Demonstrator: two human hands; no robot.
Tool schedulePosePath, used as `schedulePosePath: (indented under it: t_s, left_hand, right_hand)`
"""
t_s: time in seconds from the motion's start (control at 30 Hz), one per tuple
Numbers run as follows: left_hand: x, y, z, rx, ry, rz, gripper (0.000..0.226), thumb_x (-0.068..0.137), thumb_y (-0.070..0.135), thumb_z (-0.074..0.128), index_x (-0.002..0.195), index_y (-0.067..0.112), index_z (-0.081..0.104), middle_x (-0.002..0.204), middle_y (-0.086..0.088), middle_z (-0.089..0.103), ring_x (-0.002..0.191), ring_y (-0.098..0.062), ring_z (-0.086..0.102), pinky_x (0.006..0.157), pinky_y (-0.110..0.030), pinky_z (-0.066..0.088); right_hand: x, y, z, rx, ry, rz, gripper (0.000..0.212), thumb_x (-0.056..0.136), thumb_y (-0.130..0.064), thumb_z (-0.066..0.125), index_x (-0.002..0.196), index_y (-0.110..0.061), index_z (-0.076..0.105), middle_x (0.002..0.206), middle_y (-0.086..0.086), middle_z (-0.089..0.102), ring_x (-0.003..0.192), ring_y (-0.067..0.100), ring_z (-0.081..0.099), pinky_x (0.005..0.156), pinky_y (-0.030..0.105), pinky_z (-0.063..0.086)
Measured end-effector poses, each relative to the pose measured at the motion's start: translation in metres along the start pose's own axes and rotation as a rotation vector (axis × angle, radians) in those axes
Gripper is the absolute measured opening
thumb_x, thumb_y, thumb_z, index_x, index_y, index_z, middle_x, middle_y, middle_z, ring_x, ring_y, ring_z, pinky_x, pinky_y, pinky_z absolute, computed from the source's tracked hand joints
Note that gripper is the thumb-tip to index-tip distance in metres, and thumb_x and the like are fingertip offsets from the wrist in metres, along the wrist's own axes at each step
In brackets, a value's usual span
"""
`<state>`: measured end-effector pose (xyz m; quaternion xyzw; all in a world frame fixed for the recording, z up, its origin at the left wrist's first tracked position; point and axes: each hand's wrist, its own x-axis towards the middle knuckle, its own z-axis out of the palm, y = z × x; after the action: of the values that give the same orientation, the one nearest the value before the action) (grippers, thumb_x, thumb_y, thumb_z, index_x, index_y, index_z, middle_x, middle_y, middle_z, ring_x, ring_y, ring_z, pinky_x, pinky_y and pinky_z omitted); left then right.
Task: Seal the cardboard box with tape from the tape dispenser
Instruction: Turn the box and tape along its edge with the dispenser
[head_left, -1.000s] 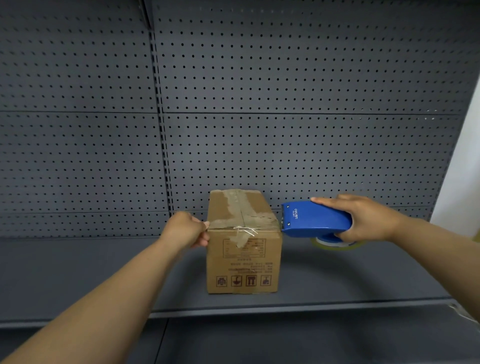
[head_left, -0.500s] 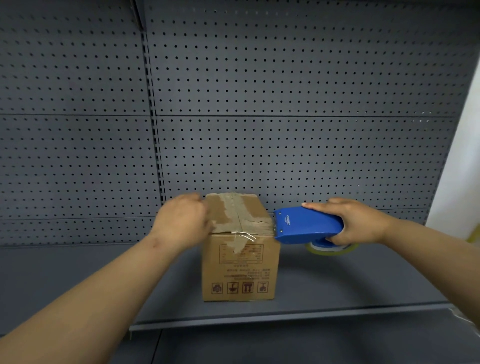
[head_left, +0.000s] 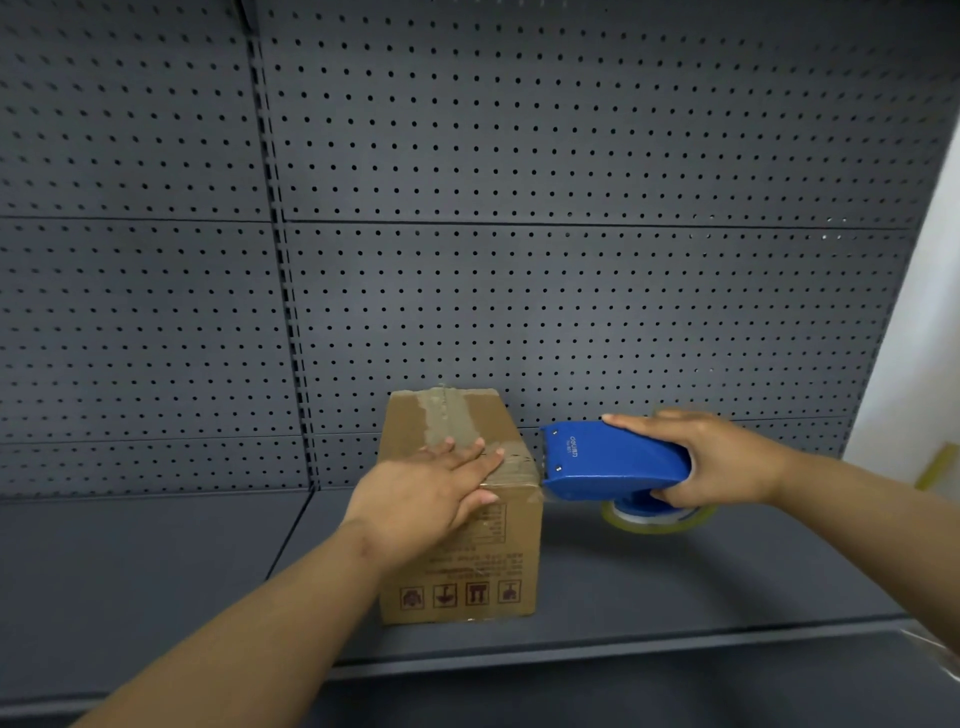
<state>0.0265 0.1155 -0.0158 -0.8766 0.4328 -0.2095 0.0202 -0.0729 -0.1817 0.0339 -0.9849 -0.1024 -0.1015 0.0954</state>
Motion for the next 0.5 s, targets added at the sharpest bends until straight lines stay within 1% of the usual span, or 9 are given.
schedulePosePath:
  t_s: [0.07,0.13,0.2,0.27,0.3,0.37,0.43,0.47,0.5]
  left_hand:
    - [0.000,-0.002,0.001,-0.007,0.009,-0.022,0.082,0.080,0.062,-0.018,0.142,0.033,0.027,0.149,0.005,0.036,0.132,-0.021,0.041,0.099,-0.037,0.045]
    - [-0.001,-0.003,0.000,-0.013,0.006,-0.027,0.083,0.081,0.062,-0.017,0.140,0.032,0.031,0.146,0.005,0.040,0.130,-0.021,0.045,0.096,-0.037,0.047]
    - [-0.003,-0.003,0.000,-0.020,-0.008,-0.028,0.078,0.085,0.060,-0.012,0.137,0.032,0.037,0.142,0.006,0.047,0.125,-0.019,0.051,0.092,-0.035,0.051]
    - [-0.005,-0.003,-0.001,-0.034,-0.025,-0.053,0.069,0.090,0.057,-0.003,0.131,0.031,0.047,0.133,0.005,0.057,0.114,-0.018,0.060,0.083,-0.033,0.056]
    - [-0.005,-0.003,-0.001,-0.029,-0.024,-0.060,0.069,0.091,0.056,-0.003,0.131,0.031,0.048,0.132,0.005,0.057,0.113,-0.018,0.060,0.082,-0.033,0.056]
    - [-0.002,-0.001,-0.002,-0.025,0.004,-0.046,0.078,0.085,0.060,-0.012,0.136,0.033,0.040,0.139,0.006,0.050,0.122,-0.019,0.054,0.090,-0.034,0.052]
    - [0.000,0.000,-0.003,-0.009,0.004,-0.019,0.088,0.076,0.064,-0.023,0.141,0.035,0.029,0.147,0.007,0.039,0.131,-0.019,0.044,0.099,-0.036,0.046]
    - [0.001,0.000,-0.004,-0.018,0.011,-0.007,0.089,0.075,0.064,-0.024,0.141,0.035,0.028,0.147,0.007,0.038,0.131,-0.020,0.043,0.099,-0.036,0.046]
    - [0.001,-0.001,-0.003,-0.025,0.012,-0.005,0.087,0.077,0.064,-0.021,0.141,0.035,0.030,0.145,0.007,0.042,0.129,-0.020,0.046,0.097,-0.036,0.048]
  right_hand:
    - [0.000,0.002,0.003,0.025,0.001,-0.006,0.088,0.070,-0.024,0.069,0.118,-0.070,0.012,0.097,-0.009,0.050,0.092,0.007,0.049,0.076,0.014,0.038]
    - [0.000,0.003,0.006,0.045,-0.003,-0.006,0.089,0.068,-0.027,0.067,0.119,-0.073,0.011,0.104,-0.006,0.052,0.094,0.008,0.050,0.080,0.018,0.041]
    - [-0.002,0.007,0.007,0.045,-0.009,-0.004,0.087,0.064,-0.033,0.064,0.118,-0.076,0.010,0.110,-0.007,0.053,0.097,0.008,0.050,0.083,0.022,0.044]
    - [-0.009,0.014,0.004,0.029,-0.006,0.007,0.086,0.063,-0.035,0.062,0.118,-0.076,0.010,0.114,-0.008,0.053,0.099,0.006,0.050,0.084,0.021,0.044]
    - [-0.014,0.018,0.002,0.026,-0.006,0.015,0.086,0.063,-0.035,0.062,0.118,-0.076,0.011,0.115,-0.010,0.052,0.100,0.003,0.049,0.084,0.019,0.042]
    - [-0.021,0.022,-0.002,0.008,-0.021,0.020,0.086,0.064,-0.033,0.062,0.119,-0.074,0.011,0.116,-0.015,0.050,0.101,-0.001,0.047,0.084,0.017,0.038]
    - [-0.022,0.019,-0.003,-0.039,-0.067,0.034,0.085,0.067,-0.033,0.064,0.120,-0.071,0.009,0.107,-0.015,0.050,0.097,0.001,0.047,0.082,0.018,0.038]
    - [-0.019,0.014,-0.004,-0.082,-0.092,0.035,0.083,0.070,-0.033,0.064,0.121,-0.068,0.009,0.101,-0.016,0.048,0.094,0.003,0.047,0.081,0.019,0.040]
    - [-0.017,0.008,-0.004,-0.127,-0.112,0.028,0.082,0.071,-0.034,0.063,0.123,-0.066,0.009,0.097,-0.018,0.046,0.091,0.003,0.046,0.081,0.021,0.041]
